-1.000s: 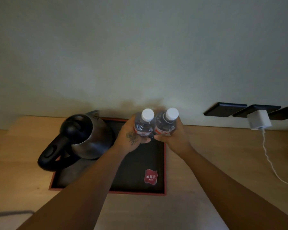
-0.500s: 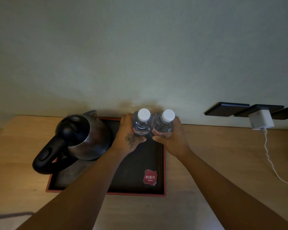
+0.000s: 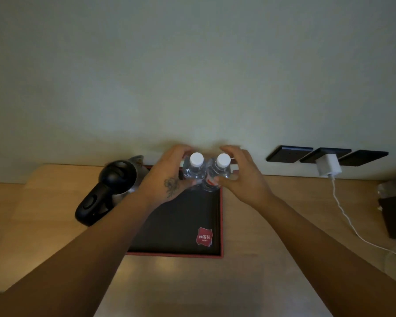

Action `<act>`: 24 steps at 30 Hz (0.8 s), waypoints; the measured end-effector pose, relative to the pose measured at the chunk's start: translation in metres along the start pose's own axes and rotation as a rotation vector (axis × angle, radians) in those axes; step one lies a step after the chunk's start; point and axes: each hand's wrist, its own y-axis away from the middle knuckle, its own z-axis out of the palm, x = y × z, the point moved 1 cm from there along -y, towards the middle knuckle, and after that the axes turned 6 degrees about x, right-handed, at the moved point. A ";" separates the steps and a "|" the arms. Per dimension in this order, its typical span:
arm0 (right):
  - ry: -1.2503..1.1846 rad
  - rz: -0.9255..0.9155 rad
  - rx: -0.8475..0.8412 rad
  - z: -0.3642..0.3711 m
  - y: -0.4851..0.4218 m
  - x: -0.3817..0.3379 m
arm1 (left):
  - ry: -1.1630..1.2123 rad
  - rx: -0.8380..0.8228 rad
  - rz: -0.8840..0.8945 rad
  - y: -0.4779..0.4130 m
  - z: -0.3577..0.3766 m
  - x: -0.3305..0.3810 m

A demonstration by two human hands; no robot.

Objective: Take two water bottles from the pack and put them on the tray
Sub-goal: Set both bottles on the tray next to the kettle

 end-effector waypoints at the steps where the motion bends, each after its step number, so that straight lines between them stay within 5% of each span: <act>1: 0.056 -0.044 0.006 -0.008 -0.001 -0.010 | -0.050 0.000 0.084 -0.002 -0.011 0.009; 8: 0.379 -0.108 -0.099 -0.027 -0.003 -0.046 | -0.322 -0.238 0.416 -0.025 -0.038 0.053; 24: 0.460 -0.041 -0.113 -0.029 -0.003 -0.051 | -0.661 -0.258 0.178 -0.035 -0.041 0.082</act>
